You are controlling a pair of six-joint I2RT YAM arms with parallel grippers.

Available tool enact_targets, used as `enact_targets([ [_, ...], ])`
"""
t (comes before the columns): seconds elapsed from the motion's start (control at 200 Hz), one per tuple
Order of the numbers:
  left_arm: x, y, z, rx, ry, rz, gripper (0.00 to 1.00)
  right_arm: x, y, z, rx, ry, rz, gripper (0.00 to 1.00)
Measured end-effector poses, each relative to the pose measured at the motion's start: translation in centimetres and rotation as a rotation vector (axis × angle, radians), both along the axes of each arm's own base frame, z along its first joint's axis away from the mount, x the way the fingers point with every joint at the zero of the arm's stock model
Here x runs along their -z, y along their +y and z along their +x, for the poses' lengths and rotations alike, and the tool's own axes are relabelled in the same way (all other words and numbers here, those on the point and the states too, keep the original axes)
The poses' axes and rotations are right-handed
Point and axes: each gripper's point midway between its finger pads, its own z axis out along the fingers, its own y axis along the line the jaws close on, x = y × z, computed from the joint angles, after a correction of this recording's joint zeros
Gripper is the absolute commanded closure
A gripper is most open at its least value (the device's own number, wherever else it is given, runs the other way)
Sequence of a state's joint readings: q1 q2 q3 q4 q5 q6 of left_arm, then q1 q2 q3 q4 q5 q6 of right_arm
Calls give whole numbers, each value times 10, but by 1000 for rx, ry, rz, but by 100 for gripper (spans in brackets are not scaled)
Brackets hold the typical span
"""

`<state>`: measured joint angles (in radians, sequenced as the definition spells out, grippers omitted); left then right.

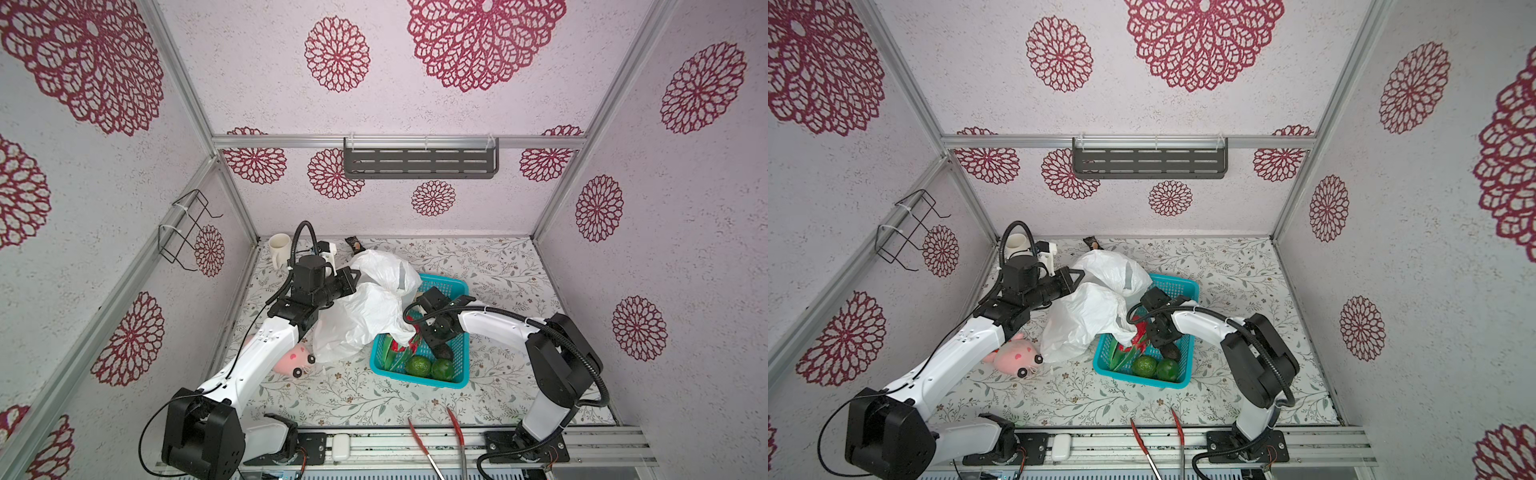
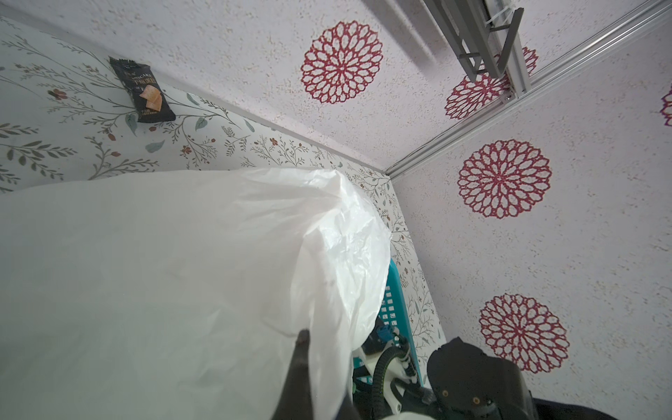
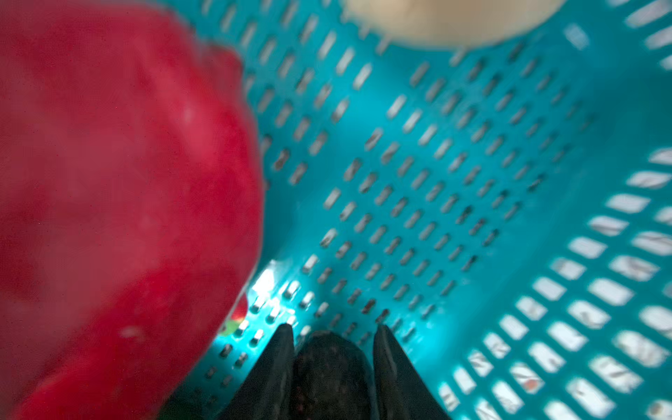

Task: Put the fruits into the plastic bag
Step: 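Grasp the dark avocado beside the red dragon fruit with the right gripper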

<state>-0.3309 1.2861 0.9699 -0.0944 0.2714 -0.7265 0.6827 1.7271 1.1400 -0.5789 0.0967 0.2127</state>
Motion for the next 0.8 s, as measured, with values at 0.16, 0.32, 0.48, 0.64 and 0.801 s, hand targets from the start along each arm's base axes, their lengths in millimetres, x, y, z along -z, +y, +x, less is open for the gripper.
enact_targets([
  [0.16,0,-1,0,2,2,-4,100,-14,-11,30,94,-50,53,33],
  [0.32,0,-1,0,3,3,-4,100,-20,-13,33,110,-41,99,20],
  [0.48,0,-1,0,3,3,-4,100,-17,-12,13,83,-2,113,20],
  [0.64,1,-1,0,4,5,-4,100,-12,-11,-9,60,51,85,21],
  [0.801,2,-1,0,5,8,-3,100,-10,-12,-20,59,84,50,23],
])
